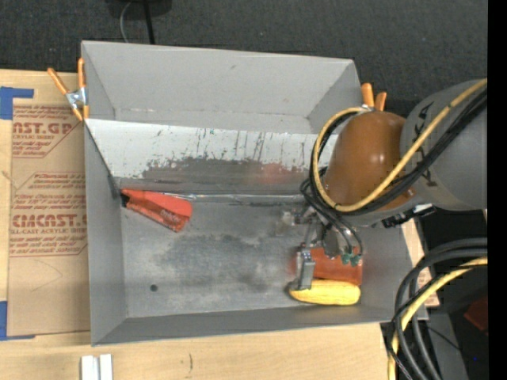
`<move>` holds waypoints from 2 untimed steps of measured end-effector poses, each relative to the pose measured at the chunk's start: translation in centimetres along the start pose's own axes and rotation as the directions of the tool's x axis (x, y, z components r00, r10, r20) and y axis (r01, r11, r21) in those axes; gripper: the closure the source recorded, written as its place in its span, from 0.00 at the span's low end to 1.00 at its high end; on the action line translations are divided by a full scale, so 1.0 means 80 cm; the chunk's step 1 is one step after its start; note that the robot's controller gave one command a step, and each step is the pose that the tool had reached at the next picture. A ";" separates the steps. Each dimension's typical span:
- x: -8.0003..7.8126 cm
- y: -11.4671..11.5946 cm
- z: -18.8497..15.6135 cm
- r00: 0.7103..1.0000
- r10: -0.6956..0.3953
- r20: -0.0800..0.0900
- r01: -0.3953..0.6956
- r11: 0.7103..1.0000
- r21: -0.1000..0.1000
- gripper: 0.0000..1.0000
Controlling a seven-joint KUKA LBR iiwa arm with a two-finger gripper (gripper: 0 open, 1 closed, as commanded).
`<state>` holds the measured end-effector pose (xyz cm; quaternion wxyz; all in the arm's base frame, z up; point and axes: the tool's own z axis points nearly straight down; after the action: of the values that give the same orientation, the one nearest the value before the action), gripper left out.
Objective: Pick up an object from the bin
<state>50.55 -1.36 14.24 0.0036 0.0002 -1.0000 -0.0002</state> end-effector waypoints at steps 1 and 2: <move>-0.002 0.000 -0.005 1.000 0.000 0.007 0.000 1.000 0.000 0.00; 0.011 -0.041 0.033 0.999 -0.036 0.006 0.036 0.999 0.000 0.00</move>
Offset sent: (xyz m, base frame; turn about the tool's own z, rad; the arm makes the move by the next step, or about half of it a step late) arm -0.0163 -0.0527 -0.0427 -0.0471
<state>49.63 -4.65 11.63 0.0004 0.0183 -0.9998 -0.0005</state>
